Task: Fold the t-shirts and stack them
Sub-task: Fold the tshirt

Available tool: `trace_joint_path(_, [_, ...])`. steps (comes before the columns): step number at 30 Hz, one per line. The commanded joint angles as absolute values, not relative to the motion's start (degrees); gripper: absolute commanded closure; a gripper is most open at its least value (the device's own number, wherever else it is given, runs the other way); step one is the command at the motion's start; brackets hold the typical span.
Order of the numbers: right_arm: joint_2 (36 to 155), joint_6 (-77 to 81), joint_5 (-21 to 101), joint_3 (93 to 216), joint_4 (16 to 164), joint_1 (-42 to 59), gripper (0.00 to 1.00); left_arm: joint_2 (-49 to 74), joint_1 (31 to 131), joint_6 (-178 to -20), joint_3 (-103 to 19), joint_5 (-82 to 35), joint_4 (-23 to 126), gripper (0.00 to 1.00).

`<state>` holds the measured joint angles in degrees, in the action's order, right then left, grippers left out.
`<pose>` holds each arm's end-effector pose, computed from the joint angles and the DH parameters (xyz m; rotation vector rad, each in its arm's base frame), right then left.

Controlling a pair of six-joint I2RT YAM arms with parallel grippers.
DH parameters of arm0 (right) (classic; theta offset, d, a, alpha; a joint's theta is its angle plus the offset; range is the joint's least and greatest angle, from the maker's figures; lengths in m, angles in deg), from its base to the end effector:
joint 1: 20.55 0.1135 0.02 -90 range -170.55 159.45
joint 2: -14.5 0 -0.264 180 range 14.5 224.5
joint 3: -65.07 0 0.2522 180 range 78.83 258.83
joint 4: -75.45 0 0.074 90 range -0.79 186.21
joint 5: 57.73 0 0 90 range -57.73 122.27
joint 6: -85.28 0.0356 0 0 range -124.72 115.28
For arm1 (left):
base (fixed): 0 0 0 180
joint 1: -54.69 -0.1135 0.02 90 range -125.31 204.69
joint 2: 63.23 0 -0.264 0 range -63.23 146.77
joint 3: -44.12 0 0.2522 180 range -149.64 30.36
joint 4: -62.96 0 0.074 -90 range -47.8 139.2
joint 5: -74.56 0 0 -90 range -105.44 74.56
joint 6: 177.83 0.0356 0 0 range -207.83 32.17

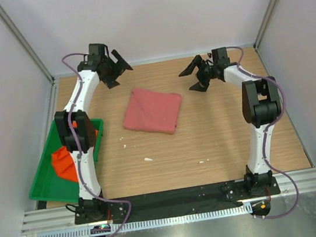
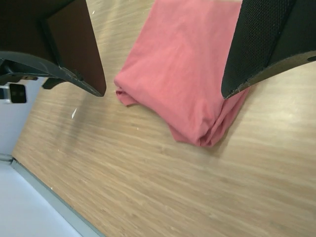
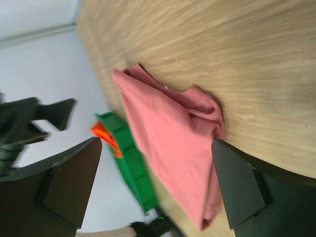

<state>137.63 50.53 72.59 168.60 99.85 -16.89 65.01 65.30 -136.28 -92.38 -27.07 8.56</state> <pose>0.4722 0.0533 0.1797 0.7265 2.3857 1.3021 0.4984 -0.1007 0.2786 -0.7074 2.3773 -0.7114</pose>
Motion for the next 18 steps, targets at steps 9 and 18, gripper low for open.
trace_joint_path(9, [125.68,15.77,56.98,167.17,115.32,-10.27,0.09,46.46,70.6,-122.13,-74.95,-22.37,6.72,0.19])
trace_joint_path(18, [127.35,13.21,54.6,164.88,110.23,-9.91,0.43,54.62,69.9,-108.49,-79.84,-26.15,9.65,0.37])
